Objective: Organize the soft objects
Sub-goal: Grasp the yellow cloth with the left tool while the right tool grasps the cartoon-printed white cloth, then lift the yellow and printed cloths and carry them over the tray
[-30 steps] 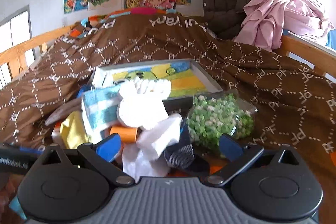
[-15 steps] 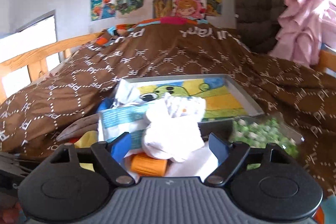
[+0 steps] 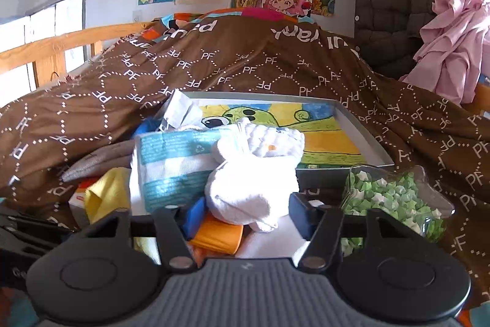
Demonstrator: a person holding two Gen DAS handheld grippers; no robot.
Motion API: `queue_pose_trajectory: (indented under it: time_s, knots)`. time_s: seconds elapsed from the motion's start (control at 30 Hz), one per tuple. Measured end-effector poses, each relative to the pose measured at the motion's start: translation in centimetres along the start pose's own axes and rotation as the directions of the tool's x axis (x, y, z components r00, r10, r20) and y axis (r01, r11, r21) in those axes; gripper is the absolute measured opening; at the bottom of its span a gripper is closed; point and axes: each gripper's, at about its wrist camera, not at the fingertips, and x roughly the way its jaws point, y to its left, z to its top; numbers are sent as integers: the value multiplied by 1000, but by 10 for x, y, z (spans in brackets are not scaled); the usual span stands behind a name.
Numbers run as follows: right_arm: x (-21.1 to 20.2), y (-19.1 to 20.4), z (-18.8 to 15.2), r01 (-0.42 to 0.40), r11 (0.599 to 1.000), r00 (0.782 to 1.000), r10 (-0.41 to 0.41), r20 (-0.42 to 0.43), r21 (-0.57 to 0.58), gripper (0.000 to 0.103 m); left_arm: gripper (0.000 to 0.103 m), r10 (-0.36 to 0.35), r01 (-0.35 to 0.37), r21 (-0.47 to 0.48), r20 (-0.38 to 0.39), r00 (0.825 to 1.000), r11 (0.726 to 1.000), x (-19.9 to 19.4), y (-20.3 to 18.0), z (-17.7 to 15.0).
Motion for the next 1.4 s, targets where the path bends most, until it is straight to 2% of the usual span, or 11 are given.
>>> queue_pose_trajectory:
  time_s: [0.1,0.17,0.23,0.3,0.33,0.5,0.83,0.93,1.13,1.4]
  knots:
    - [-1,1,0,12,1000,1000,-12,9,-5,47,42,-25,25,-23,2,1000,999,0,2,1]
    - [-3,3,0,26,1000,1000,-25,18,-14,41,37,-37,38,-33,6,999,999,0,4,1]
    - [-2,2,0,31,999,999,-31,20,-20,38,28,-56,56,-36,13,998,998,-1,3,0]
    - [-3,2,0,39,999,999,-39,22,-22,29,22,-72,72,-36,19,997,997,-3,2,1]
    - [-3,2,0,45,999,999,-45,23,-24,28,17,-78,79,-33,22,997,996,-3,1,1]
    - [-9,-5,3,68,998,997,-68,41,12,18,3,-89,89,1,56,994,996,-10,-5,2]
    - [-40,-21,16,46,995,993,-55,109,87,14,1,-90,79,82,136,987,994,-32,-23,4]
    - [-51,-24,19,33,994,989,-48,137,106,14,1,-81,59,131,169,982,990,-41,-30,5]
    - [-71,-30,23,2,990,982,-29,186,142,14,1,-89,67,118,197,976,991,-62,-32,10]
    - [-95,-36,26,-35,984,966,-11,257,175,14,1,-123,99,102,271,955,990,-85,-30,14]
